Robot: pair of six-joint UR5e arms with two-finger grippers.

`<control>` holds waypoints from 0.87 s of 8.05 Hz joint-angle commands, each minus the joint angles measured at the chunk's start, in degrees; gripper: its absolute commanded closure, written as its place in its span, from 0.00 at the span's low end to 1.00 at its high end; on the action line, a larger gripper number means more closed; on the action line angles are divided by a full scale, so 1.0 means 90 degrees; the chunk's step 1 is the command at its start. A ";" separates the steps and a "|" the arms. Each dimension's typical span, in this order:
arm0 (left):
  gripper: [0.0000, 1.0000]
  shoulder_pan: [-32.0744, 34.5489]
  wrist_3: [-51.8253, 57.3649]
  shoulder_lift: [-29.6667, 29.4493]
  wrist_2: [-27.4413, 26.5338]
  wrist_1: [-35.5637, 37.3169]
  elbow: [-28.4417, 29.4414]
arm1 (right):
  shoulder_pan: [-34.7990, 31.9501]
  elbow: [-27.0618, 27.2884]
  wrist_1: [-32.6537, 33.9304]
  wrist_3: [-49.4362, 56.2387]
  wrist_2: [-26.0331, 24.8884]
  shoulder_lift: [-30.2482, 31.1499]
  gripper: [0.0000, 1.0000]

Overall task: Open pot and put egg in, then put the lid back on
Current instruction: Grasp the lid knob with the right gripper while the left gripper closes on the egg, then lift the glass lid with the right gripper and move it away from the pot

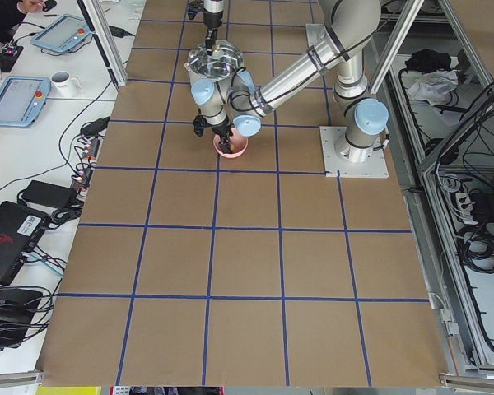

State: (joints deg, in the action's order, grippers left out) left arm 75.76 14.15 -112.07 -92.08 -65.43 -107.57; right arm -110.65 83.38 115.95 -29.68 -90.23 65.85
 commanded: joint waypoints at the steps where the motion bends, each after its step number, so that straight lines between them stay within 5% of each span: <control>1: 0.11 0.0000 0.0000 -0.0038 0.0006 0.0024 -0.0001 | 0.0000 -0.0036 -0.0051 0.0036 0.0025 0.0037 0.79; 3: 0.22 0.0000 0.0000 -0.0048 0.0036 0.0024 -0.0001 | 0.0116 -0.0696 -0.0952 0.0162 0.0064 0.0154 0.83; 7: 0.26 0.0000 0.0000 -0.0184 0.0055 0.0141 -0.0001 | 0.1324 -0.0778 -0.2109 0.2158 0.0122 0.0846 0.89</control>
State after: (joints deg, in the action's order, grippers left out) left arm 75.76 14.15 -113.05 -91.65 -64.80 -107.58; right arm -104.84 76.59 101.70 -19.90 -89.62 70.63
